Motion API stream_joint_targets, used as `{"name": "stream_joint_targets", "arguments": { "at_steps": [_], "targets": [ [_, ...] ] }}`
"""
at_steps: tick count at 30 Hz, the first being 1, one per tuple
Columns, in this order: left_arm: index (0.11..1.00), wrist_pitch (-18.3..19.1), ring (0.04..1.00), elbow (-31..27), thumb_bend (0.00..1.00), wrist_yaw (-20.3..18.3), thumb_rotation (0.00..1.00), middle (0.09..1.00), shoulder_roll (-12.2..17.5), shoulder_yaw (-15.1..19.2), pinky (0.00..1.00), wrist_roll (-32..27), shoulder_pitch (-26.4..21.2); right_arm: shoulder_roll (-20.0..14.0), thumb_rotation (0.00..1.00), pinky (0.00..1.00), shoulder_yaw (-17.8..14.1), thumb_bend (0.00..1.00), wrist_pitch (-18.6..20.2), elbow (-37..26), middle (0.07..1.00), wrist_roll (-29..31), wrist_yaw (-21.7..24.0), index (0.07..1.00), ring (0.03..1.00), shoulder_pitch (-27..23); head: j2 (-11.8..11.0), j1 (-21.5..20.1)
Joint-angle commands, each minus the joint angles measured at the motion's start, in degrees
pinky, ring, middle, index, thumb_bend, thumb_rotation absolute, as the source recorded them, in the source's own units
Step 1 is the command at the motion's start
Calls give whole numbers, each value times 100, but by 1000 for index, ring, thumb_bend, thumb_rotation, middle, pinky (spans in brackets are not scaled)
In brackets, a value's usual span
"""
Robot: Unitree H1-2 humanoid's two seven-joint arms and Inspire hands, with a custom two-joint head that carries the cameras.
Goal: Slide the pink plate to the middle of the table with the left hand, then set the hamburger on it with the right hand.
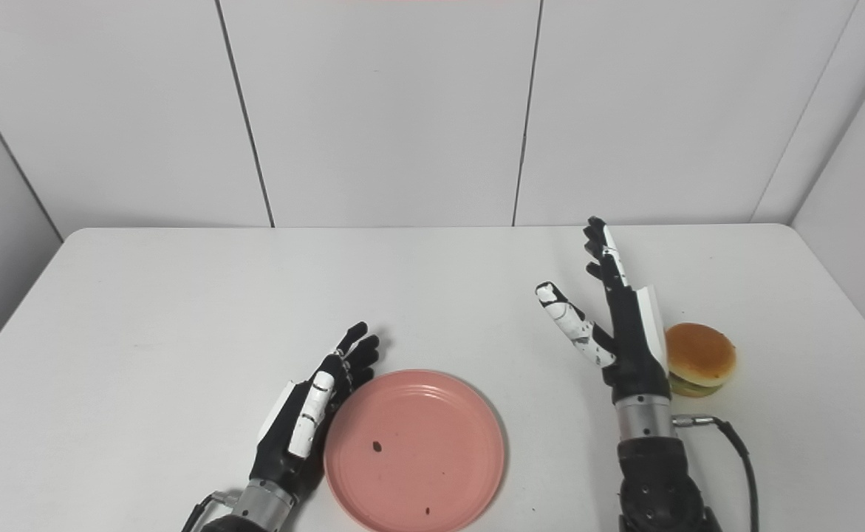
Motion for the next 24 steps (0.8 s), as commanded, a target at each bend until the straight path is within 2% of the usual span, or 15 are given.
{"name": "stream_joint_targets", "arguments": {
  "at_steps": [1,5,9,14,21,24],
  "targets": [
    [920,197,949,179,563,34,1000,935,29,47,953,29,120,-133,787,860,-63,572,-9,-263,929,-99,-93,945,909,-170,0,-9],
    [921,196,947,193,558,40,1000,936,47,44,949,81,111,-248,771,864,-168,605,-63,-197,920,-208,-210,936,909,-212,-22,-5],
    [927,163,949,223,557,9,1000,939,54,49,951,67,103,-373,737,813,-272,646,-134,-142,918,-289,-315,936,901,-253,-56,-6],
    [925,190,952,245,564,18,1000,940,45,67,955,57,92,-548,739,858,-352,665,81,-309,915,-521,-366,937,907,-216,-81,-11],
    [925,138,949,304,553,11,1000,938,49,78,952,69,76,-851,618,880,-507,661,224,-408,921,-531,-279,935,923,-225,-100,-21],
    [923,126,946,315,544,26,1000,936,43,83,947,81,73,-1074,606,894,-548,670,321,-390,923,-736,-307,936,927,-207,-117,-42]
  ]
}}
